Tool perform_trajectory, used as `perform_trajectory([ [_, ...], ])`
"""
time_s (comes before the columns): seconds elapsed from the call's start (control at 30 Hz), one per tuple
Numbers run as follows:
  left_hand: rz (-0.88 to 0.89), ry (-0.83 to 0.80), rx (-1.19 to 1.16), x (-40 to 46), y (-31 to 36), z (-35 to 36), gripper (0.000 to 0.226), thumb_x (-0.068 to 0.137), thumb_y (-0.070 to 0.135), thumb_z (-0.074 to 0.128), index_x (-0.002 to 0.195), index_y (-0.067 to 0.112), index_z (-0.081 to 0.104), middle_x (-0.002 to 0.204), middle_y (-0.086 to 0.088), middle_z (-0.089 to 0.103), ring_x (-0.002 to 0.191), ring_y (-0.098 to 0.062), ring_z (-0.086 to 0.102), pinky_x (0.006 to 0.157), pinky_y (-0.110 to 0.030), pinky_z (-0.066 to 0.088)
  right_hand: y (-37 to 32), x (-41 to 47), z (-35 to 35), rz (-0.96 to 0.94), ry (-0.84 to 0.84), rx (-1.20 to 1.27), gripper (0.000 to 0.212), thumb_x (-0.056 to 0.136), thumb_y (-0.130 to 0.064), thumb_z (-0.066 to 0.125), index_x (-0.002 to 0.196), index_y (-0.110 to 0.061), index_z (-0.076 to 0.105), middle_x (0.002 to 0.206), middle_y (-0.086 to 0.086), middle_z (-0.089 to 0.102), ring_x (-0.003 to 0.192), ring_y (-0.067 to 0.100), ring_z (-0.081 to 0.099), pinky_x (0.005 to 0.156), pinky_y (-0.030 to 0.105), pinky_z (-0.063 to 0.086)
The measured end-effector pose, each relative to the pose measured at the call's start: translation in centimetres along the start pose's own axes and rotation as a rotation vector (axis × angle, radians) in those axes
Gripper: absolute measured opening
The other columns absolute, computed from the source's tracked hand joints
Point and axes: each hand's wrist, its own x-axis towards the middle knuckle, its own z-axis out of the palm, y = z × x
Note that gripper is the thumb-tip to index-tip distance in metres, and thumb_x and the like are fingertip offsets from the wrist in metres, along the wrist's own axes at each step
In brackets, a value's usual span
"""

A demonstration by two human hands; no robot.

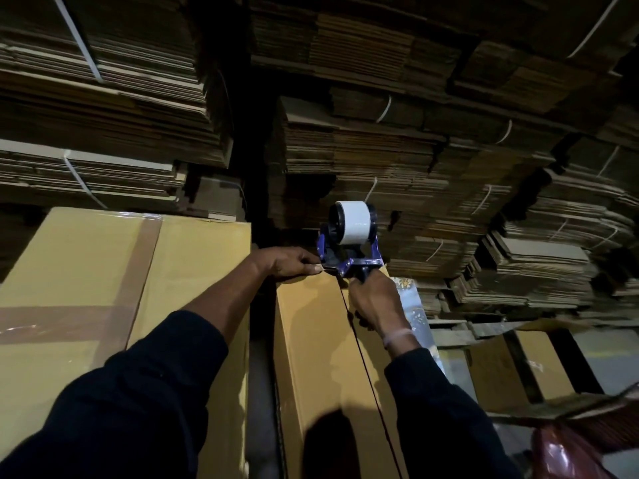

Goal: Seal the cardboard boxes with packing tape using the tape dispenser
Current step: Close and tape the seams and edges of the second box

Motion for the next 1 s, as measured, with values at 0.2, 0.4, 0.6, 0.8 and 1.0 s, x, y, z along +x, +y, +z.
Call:
perform_trajectory([
  [0.2, -0.083, -0.009, -0.068, 0.2, 0.5, -0.1, 0.042, 0.109, 0.042, 0.049, 0.147, 0.029, 0.057, 0.139, 0.011, 0.055, 0.13, -0.016, 0.052, 0.115, -0.037, 0.038, 1.7, -1.4, 1.1, -0.035, 0.034, 0.013, 0.029, 0.101, -0.026, 0.056, 0.123, -0.007, 0.059, 0.119, 0.017, 0.067, 0.107, 0.036, 0.064, 0.08, 0.034, 0.047],
  [0.4, -0.136, -0.01, -0.191, 0.4, 0.4, 0.1, 0.041, 0.108, 0.038, 0.051, 0.147, 0.027, 0.056, 0.148, 0.001, 0.054, 0.13, -0.019, 0.052, 0.114, -0.035, 0.039, 2.6, -2.1, 1.5, -0.053, 0.034, 0.04, 0.025, 0.102, -0.028, 0.056, 0.121, -0.011, 0.058, 0.112, 0.011, 0.066, 0.101, 0.03, 0.063, 0.084, 0.038, 0.052],
  [0.6, -0.099, -0.013, -0.056, -0.3, 1.3, -0.3, 0.043, 0.112, 0.034, 0.044, 0.154, 0.025, 0.048, 0.156, -0.005, 0.048, 0.141, -0.025, 0.045, 0.109, -0.032, 0.033, 5.5, -4.4, 1.5, -0.069, 0.032, 0.029, 0.02, 0.103, -0.028, 0.055, 0.112, -0.011, 0.058, 0.105, 0.01, 0.065, 0.097, 0.03, 0.063, 0.078, 0.034, 0.048],
  [0.8, -0.09, 0.021, -0.04, -0.5, 1.5, 0.0, 0.044, 0.111, 0.039, 0.042, 0.154, 0.029, 0.048, 0.159, -0.006, 0.045, 0.143, -0.027, 0.044, 0.116, -0.04, 0.034, 6.7, -5.3, 1.7, -0.105, 0.028, 0.123, 0.019, 0.104, -0.026, 0.056, 0.112, -0.01, 0.059, 0.094, 0.007, 0.066, 0.082, 0.024, 0.059, 0.066, 0.033, 0.043],
  [1.0, -0.061, 0.218, -0.323, 0.1, 1.2, 1.1, 0.035, 0.111, 0.031, 0.046, 0.133, 0.013, 0.066, 0.136, -0.012, 0.066, 0.127, -0.029, 0.061, 0.108, -0.041, 0.048, 7.4, -5.6, 2.5, -0.109, 0.039, 0.187, 0.019, 0.103, -0.029, 0.056, 0.111, -0.012, 0.059, 0.097, 0.011, 0.069, 0.088, 0.032, 0.063, 0.075, 0.04, 0.05],
])
